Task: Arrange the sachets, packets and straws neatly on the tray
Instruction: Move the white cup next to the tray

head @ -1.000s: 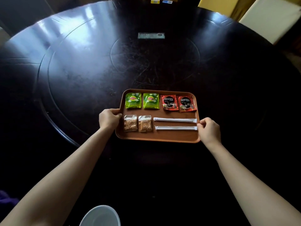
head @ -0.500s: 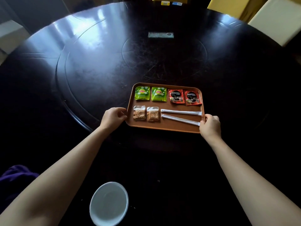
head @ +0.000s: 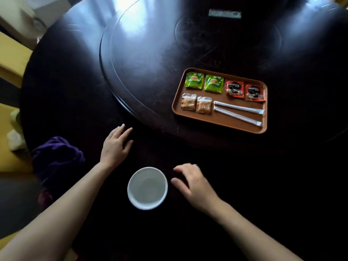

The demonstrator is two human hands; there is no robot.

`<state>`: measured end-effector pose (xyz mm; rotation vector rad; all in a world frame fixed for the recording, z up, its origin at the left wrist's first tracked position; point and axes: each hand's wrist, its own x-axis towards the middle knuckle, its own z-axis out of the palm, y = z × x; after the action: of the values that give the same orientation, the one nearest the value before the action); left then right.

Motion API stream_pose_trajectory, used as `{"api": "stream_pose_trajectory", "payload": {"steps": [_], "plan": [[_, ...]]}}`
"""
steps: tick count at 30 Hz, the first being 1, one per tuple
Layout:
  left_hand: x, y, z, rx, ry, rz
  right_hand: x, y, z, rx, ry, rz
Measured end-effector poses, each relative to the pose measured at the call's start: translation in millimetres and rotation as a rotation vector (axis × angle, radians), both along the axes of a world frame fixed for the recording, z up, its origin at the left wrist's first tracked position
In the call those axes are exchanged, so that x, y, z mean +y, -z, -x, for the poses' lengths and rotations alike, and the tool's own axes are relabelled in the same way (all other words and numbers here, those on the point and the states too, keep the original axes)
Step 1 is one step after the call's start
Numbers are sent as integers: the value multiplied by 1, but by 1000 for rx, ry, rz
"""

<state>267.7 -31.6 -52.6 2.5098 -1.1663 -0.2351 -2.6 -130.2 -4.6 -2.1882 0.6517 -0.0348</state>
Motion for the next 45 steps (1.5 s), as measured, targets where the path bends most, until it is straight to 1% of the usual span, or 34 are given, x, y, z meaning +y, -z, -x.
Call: {"api": "stream_pose_trajectory", "payload": {"steps": [3,6,11,15,18,20,24,28,32,36,38,43,45], "plan": [[17,13,4,-1,7,-121,25,5,-1,55,-76,-106],[23,21,10,-11,20,-190,29,10,3,95,-45,-136],[27,32,14,-39,-3,-200,31,16,4,128,-82,-61],[27,33,15,-50,-7,-209,34,16,6,131,-39,-120],[28,32,16,-45,-6,-221,32,15,7,164,-5,-114],[27,32,17,-55,-3,-224,31,13,7,177,-10,-113],[26,30,17,-48,-10,-223,23,6,6,140,-42,-123],[18,26,18,-43,-27,-210,-1,-14,-1,68,-60,-113],[8,22,14,-39,-3,-198,-34,-37,-22,-11,-5,-111],[5,25,14,-15,-1,-225,-70,-42,-49,-73,71,-71],[-20,19,-21,-23,-40,-199,-117,-52,-102,-94,87,1],[-11,29,-8,-37,13,-260,-153,-51,-129,-126,165,126],[-11,32,-6,-62,9,-271,-163,-51,-143,-117,175,125]]}}
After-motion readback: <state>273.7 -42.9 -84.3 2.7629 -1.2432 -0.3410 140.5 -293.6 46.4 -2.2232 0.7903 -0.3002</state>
